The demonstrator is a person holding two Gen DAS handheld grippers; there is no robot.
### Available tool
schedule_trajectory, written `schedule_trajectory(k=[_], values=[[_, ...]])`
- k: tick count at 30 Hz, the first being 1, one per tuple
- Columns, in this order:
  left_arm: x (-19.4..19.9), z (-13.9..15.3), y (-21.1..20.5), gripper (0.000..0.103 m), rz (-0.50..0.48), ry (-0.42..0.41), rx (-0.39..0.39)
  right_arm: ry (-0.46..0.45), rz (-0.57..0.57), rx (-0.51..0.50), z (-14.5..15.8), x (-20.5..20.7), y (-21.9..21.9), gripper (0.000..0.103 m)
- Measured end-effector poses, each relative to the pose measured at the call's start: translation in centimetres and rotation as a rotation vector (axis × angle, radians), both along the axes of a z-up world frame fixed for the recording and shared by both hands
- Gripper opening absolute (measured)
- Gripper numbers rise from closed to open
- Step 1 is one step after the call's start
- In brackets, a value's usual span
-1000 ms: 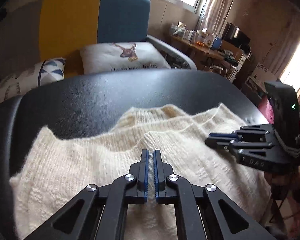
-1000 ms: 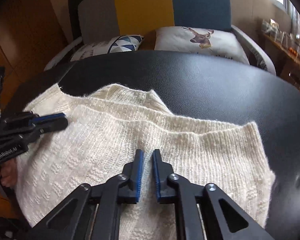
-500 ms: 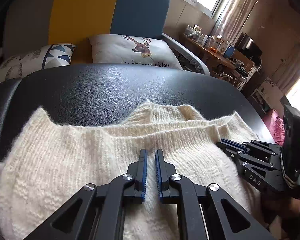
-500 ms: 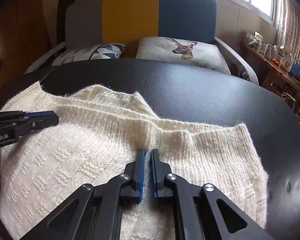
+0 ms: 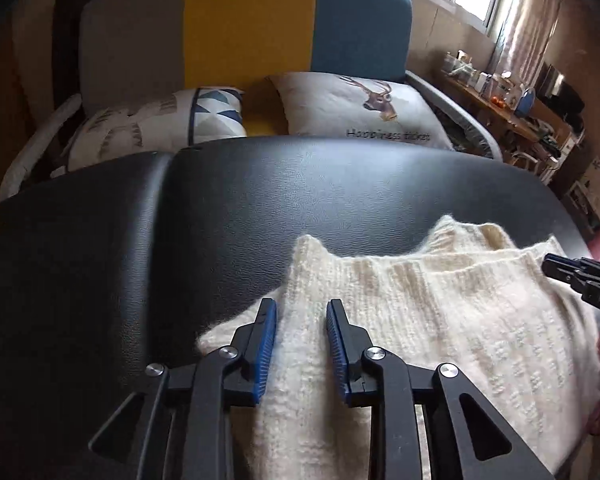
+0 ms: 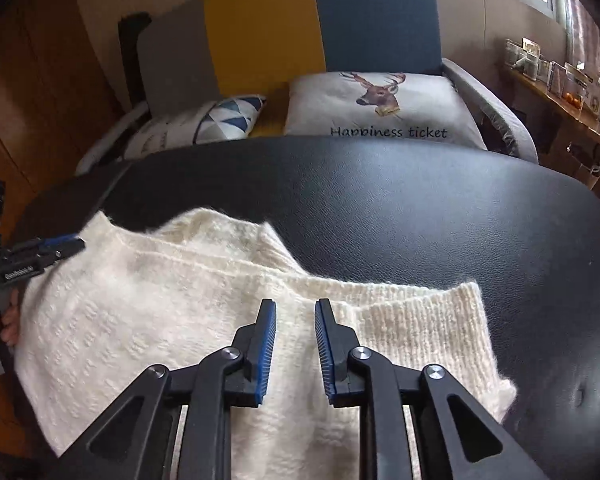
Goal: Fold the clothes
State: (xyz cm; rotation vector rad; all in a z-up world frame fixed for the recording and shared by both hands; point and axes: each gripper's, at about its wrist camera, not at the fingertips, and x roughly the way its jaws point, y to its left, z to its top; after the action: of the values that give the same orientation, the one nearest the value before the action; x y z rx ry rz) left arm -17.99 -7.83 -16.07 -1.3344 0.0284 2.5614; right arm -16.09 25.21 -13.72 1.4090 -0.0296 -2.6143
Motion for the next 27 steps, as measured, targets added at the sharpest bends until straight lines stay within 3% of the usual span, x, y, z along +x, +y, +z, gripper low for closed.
schedule_trajectory(k=[1, 2, 4, 6, 9, 11, 15, 19, 22, 24, 27], values=[[0.2, -0.3, -0.2, 0.006, 0.029, 0.005, -0.027, 0.001, -0.034, 0.033, -0.8, -0.1, 0.6, 0.020], [0.3, -0.6, -0.4, 0.006, 0.055, 0.009, -0.049, 0.005, -0.073, 0.062, -1.6, -0.2, 1.2, 0.019], [0.6, -1.1, -0.9, 0.006, 0.072, 0.001, -0.029, 0.037, -0.119, -0.026, -2.0, 0.2, 2.7, 0.019], [0.8, -0.9, -1.2, 0.006, 0.083, 0.001, 0.001, 0.043, -0.117, -0.012, -1.9, 0.4, 2.7, 0.019], [1.1, 0.3, -2.5, 0.010, 0.133, -0.011, 0.116, 0.049, -0.091, 0.018, -1.6, 0.7, 2.1, 0.022], [2.3, 1.7, -3.5, 0.011, 0.154, 0.016, 0.212, 0.045, -0.083, -0.033, -0.8, 1.1, 2.6, 0.022], [6.2, 3.2, -2.9, 0.017, 0.094, 0.057, 0.295, 0.094, -0.078, -0.105, 1.5, 4.2, 3.4, 0.022], [8.8, 1.4, -0.7, 0.019, 0.010, -0.004, 0.253, 0.023, -0.074, -0.163, 1.1, 7.6, 4.0, 0.022], [9.8, -0.4, -0.6, 0.019, 0.003, -0.019, 0.222, -0.022, -0.102, -0.270, -0.4, 9.5, 5.2, 0.022], [9.7, -0.2, -1.0, 0.019, 0.005, -0.052, 0.222, -0.055, -0.116, -0.351, -0.5, 10.4, 6.0, 0.022], [11.2, 0.3, -1.2, 0.019, -0.014, -0.050, 0.145, -0.090, -0.065, -0.448, -0.1, 12.8, 7.5, 0.022]])
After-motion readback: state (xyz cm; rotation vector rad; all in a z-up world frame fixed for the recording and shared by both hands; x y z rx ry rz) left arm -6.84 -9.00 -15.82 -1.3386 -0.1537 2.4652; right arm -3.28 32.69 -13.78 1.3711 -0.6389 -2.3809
